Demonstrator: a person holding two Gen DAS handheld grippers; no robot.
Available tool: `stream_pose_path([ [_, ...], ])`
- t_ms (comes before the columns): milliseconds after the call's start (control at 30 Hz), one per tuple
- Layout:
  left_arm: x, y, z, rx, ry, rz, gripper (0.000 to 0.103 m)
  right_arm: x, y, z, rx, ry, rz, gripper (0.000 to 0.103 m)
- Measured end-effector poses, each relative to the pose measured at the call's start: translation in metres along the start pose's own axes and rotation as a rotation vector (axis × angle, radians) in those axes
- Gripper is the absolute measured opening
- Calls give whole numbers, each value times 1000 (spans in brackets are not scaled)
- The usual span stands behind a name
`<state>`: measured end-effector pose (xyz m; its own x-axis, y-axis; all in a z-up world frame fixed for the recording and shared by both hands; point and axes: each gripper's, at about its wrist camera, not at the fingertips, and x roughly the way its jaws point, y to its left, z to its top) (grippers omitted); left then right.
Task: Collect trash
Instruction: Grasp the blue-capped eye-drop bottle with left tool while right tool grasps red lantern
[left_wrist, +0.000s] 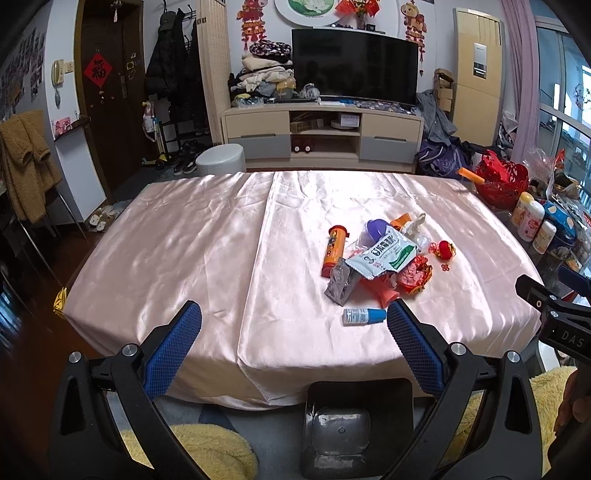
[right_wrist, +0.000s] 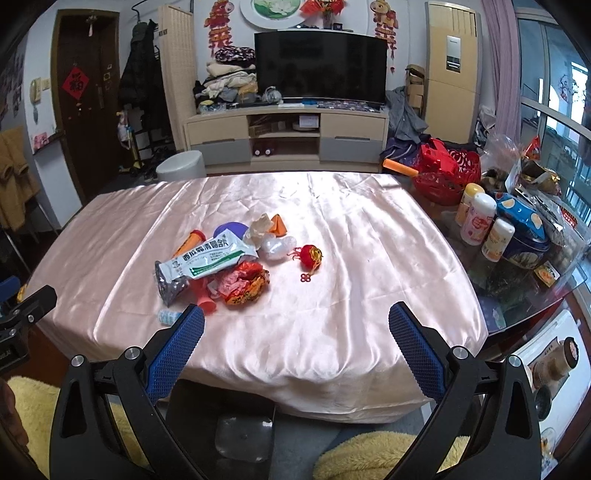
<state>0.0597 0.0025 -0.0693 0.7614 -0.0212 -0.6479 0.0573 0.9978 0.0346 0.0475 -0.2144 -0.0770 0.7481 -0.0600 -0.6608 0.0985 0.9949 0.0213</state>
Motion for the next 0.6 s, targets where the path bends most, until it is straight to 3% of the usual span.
stream_pose_path([
  [333,63,-21,-22,54,112,-73,95,65,-13,-15,44,103,-21,100],
  [467,91,-40,-30,81,182,-123,89,91,-20,-17,86,156,-8,100],
  [600,117,-56,-34,87,240,-160,86,112,-25,-10,105,166,30,92],
])
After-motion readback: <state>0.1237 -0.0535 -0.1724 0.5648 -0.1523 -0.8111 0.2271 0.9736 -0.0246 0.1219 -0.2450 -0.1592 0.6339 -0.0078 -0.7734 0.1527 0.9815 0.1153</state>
